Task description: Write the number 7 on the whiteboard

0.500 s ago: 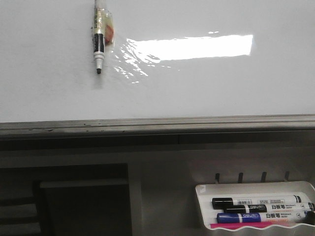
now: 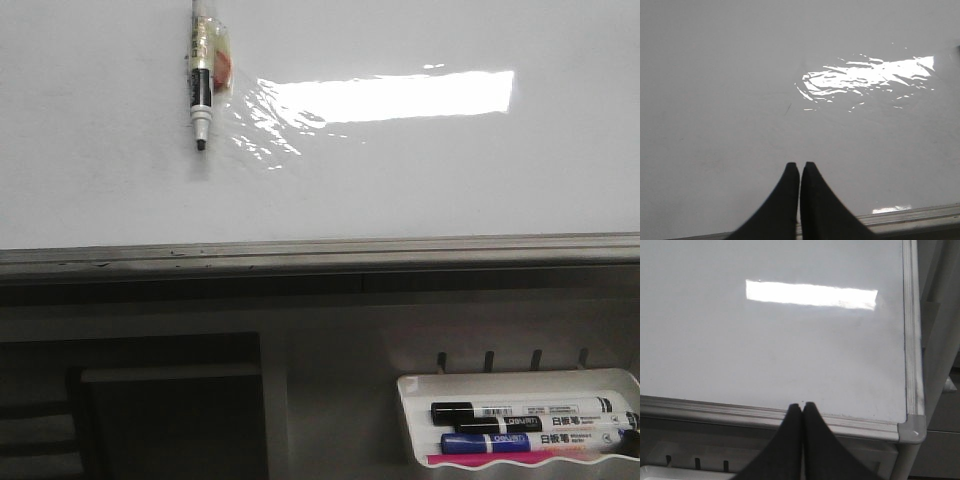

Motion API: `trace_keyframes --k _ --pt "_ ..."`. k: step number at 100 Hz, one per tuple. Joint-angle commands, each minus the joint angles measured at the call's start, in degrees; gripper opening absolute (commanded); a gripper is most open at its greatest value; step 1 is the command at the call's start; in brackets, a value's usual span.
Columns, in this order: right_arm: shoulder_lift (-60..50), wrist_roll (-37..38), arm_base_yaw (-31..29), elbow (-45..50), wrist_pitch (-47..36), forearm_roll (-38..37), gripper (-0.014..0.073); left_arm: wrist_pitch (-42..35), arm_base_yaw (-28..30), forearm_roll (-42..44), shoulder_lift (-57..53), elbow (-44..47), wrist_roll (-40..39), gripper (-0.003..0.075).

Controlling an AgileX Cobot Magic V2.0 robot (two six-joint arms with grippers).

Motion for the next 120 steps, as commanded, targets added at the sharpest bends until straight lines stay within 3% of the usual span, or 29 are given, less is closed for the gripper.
trace_keyframes --k 1,68,81,88,114,120 --pt "-1.12 -0.28 -0.38 1.75 -4.17 -0.45 -0.0071 -4.06 -0.48 -0.02 -1.68 2.01 -0.53 -0.0020" --pt "-1.12 -0.28 -0.38 1.75 -7.24 -0.45 -0.0071 -4.06 -0.48 -0.14 -1.68 2.01 -0.53 -0.0020" --pt "-1.12 -0.28 -0.38 1.75 -7.24 1.26 -0.0071 -4.06 -0.48 -4.86 -1.68 2.01 -0.53 -0.0020" --pt "-1.12 -0.28 -0.38 1.75 -8.00 5.94 -0.0071 -4.06 -0.48 -9.03 -1.68 2.01 -0.53 -0.0020" --pt "-1.12 -0.28 -0.38 1.75 -9.54 36.74 -0.0071 -4.06 -0.48 -35.13 -1.68 2.01 -0.53 -0.0020" --pt "-1.12 -0.28 -0.38 1.75 -9.01 39.81 -0.0071 -4.06 -0.48 -39.81 -1.68 1.91 -0.53 -0.0020"
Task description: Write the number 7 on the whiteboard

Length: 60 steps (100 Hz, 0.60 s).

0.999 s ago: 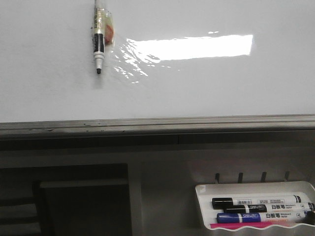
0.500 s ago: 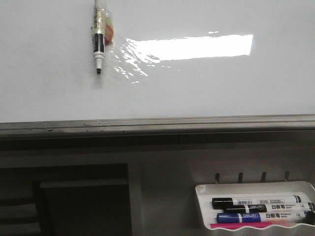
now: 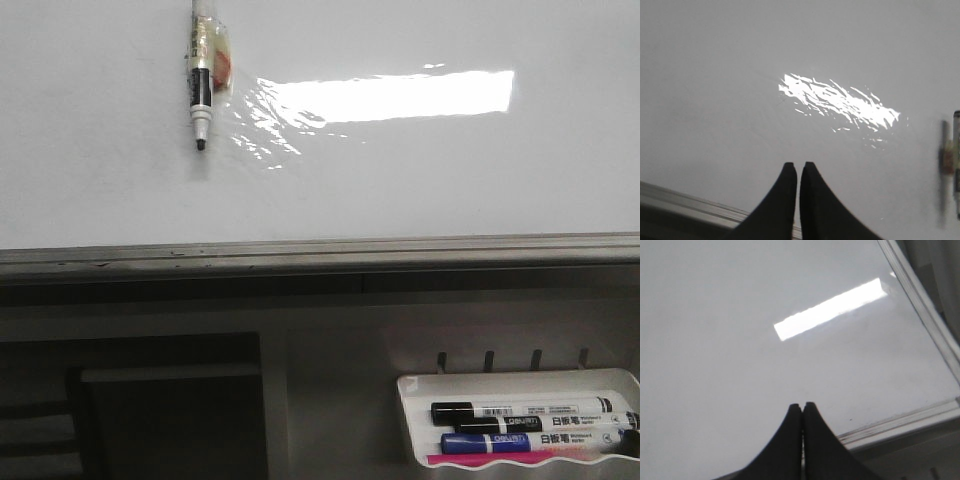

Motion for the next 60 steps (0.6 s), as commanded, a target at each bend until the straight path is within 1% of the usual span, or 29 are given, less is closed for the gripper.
trace_keyframes --k 1,6,13,21,27,38,45,48,55,60 --pt "-1.08 -0.28 -0.38 1.75 -3.56 6.78 -0.0071 -4.06 -0.48 -9.23 -1.68 1.78 -0.53 -0.0020" --pt "-1.08 -0.28 -0.38 1.04 -1.49 6.77 -0.0071 -3.81 -0.48 -11.14 -1.68 1.24 -0.53 -0.0020" --pt "-1.02 -0.28 -0.38 -0.42 1.38 6.66 -0.0070 -2.39 -0.48 -11.08 -1.63 -0.26 -0.53 -0.0020" --pt "-0.26 -1.23 -0.38 -2.74 4.90 5.89 -0.0057 1.80 -0.48 -9.47 -0.66 -3.68 -0.16 -0.0020" --pt "1.31 -1.23 -0.38 -5.22 8.09 4.99 -0.0056 5.37 -0.48 -6.05 1.38 -7.51 -0.02 -0.0020" --pt "7.85 -1.23 -0.38 -10.73 15.36 2.84 -0.0055 13.65 -0.48 1.71 7.56 -15.97 0.08 -0.0020" --pt "13.49 -1.27 -0.38 -15.15 19.75 0.47 -0.0055 18.93 -0.48 4.92 12.86 -21.54 0.23 -0.0020" --pt "15.82 -1.58 -0.38 -17.49 21.34 -0.68 -0.0056 20.93 -0.48 5.88 15.51 -23.62 1.52 -0.0020" --pt "21.13 -5.40 -0.26 -22.31 25.37 -2.18 -0.0056 25.21 -0.48 5.89 20.26 -28.16 6.41 -0.0020" --pt "24.18 -8.83 0.21 -25.35 27.42 -2.28 -0.0056 27.43 -0.48 5.89 23.07 -30.63 8.11 -0.0020"
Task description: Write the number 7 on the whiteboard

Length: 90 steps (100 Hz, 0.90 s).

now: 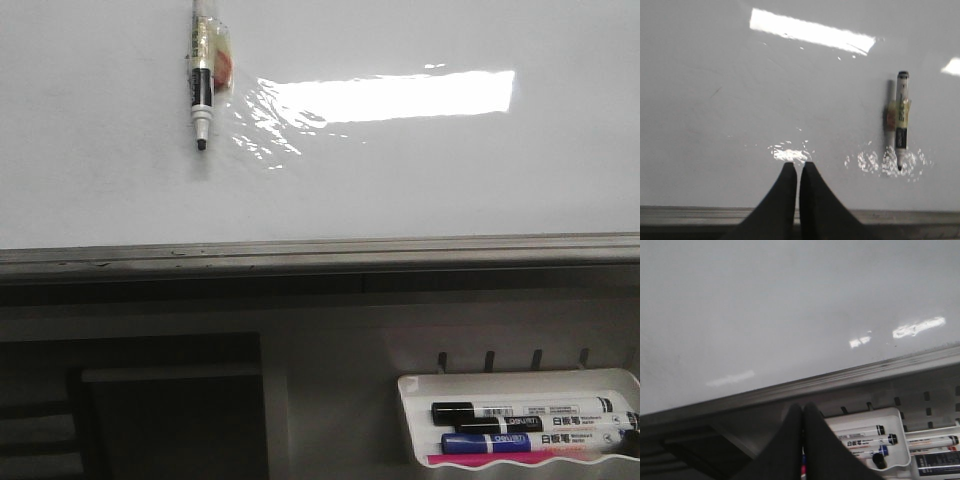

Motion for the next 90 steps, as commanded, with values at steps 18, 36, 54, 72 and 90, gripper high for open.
trace_keyframes --k 18,36,54,72,90 --pt "12.41 -6.16 2.99 -13.11 2.65 -0.97 -0.0010 2.75 -1.55 -2.17 12.03 -9.99 4.86 -0.0015" --pt "16.60 -6.28 4.48 -15.72 2.66 -0.59 0.0379 1.16 -5.20 -10.26 15.89 -10.14 11.71 0.0263" --pt "18.08 -6.28 4.48 -16.33 1.56 -0.12 0.0518 -2.99 -8.11 -16.69 19.96 -10.25 13.13 0.0571" --pt "18.08 -6.28 4.48 -16.33 0.25 0.03 0.0488 -8.14 -12.89 -25.29 25.64 -10.58 21.40 0.0510" --pt "18.08 -6.28 4.48 -16.33 -0.22 0.13 0.0488 -14.95 -20.57 -27.34 33.28 -13.02 25.38 0.0500"
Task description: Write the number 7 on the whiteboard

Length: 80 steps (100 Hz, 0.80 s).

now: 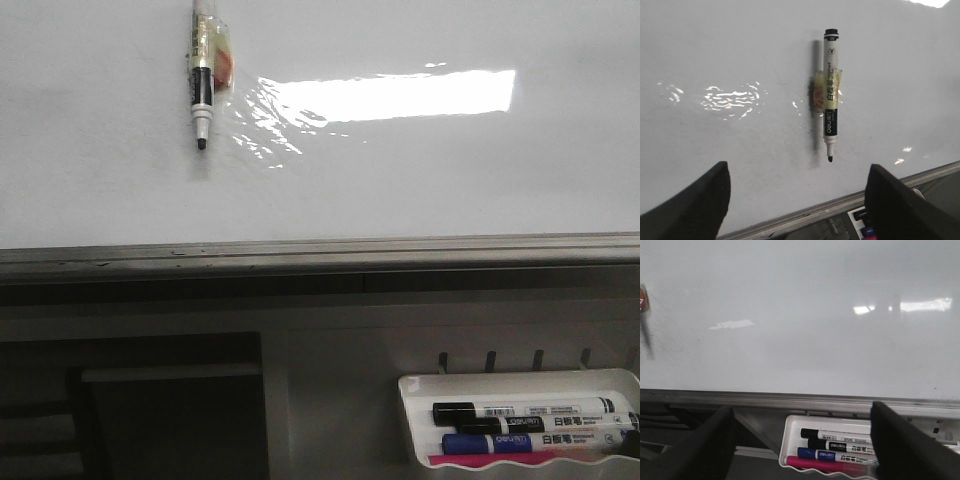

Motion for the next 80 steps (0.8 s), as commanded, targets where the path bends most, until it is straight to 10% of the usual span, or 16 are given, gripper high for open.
trace_keyframes --k 1,35,80 --pt "0.49 -0.49 0.03 -2.06 -4.14 1.15 0.0488 -6.74 -4.07 -2.49 3.95 -3.45 1.98 0.0500" --pt "0.49 -0.49 0.03 -2.06 -4.14 1.15 0.0488 -20.02 -15.33 -1.53 20.38 -9.87 2.21 0.0493" --pt "0.49 -0.49 0.03 -2.06 -4.47 1.15 0.0488 -21.46 -16.25 -0.45 32.43 -17.03 2.21 0.0479"
